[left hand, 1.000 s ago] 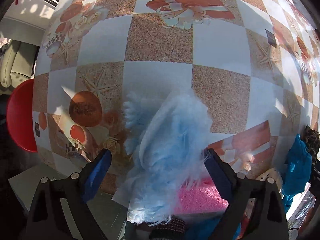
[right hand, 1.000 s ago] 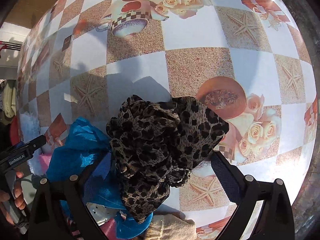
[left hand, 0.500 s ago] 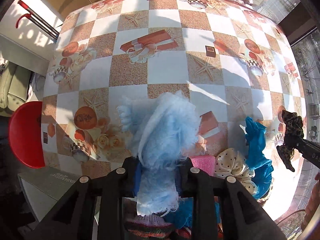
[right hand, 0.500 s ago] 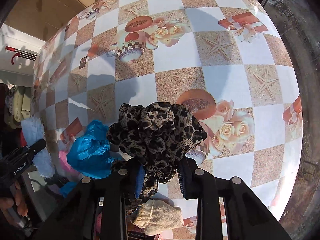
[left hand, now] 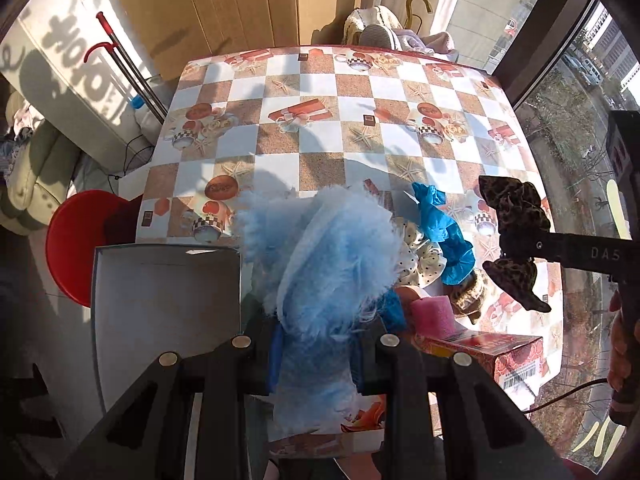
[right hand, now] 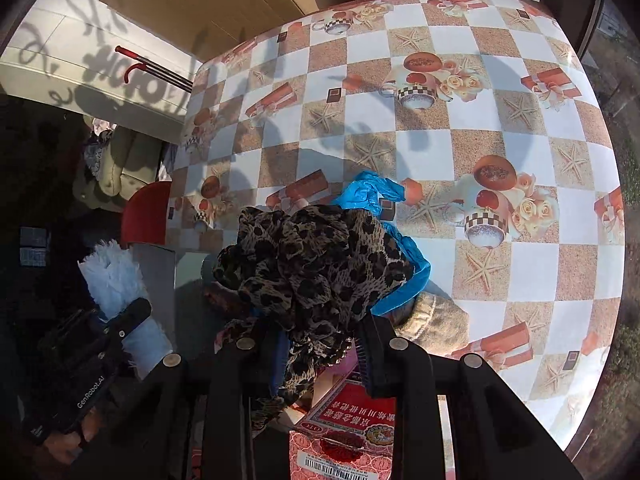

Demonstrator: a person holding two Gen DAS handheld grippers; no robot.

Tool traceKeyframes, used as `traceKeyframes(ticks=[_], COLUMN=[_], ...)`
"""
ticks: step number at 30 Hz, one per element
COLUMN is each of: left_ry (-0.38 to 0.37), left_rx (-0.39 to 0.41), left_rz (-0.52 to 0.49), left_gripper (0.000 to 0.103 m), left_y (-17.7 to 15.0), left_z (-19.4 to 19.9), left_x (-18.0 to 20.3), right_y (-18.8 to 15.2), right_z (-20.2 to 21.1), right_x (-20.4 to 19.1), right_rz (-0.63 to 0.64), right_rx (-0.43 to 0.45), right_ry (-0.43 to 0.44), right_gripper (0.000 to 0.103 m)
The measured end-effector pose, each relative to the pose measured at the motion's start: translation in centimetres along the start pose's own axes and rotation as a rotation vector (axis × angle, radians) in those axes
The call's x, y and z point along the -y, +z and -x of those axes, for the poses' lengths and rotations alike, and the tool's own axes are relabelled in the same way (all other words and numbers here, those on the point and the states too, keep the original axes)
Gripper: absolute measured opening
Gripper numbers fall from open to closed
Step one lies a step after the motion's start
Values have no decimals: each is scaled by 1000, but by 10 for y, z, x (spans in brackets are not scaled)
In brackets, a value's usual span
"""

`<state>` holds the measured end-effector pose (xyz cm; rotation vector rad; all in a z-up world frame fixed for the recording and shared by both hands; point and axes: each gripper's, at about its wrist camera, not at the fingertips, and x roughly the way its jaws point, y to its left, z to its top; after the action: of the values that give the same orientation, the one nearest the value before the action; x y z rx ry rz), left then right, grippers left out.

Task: Organize soft objects
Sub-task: 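Carry the blue cloth and leopard scrunchie over the white box with both tools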

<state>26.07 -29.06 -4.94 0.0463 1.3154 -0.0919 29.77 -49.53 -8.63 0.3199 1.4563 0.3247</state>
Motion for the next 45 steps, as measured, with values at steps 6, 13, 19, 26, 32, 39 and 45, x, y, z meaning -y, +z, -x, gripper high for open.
traceKeyframes(ticks=[6,13,19,26,32,39,45], left_ry=[30,64,99,118,126,137,141], left_rx=[63,82,50,70,104,84,72], left_rz=[9,152,241,335,363,343,329], left_gripper=[29,29,29,29,29,29,29], left_y=[-50,-115,-175,-203,-198,-192,-188], left_z=[38,63,68,78,83,79,75], left_x=[-30,-110,-167,-199,-202,-198,-194], right_y=[-40,-83,-132,-143,-137,-133,-131], right_z=[-4,-48,-88,-96,-98,-107,-107], right_x=[-72,-172,-234,-289,-311,-309,-309], right_rz=[83,230,310,488,591,593,586], right_rx=[-31,-98,-162,-160,-159,-189,-195], right_ry=[54,87,82,41,16,15,20], right_gripper=[30,30,30,30,30,30,30])
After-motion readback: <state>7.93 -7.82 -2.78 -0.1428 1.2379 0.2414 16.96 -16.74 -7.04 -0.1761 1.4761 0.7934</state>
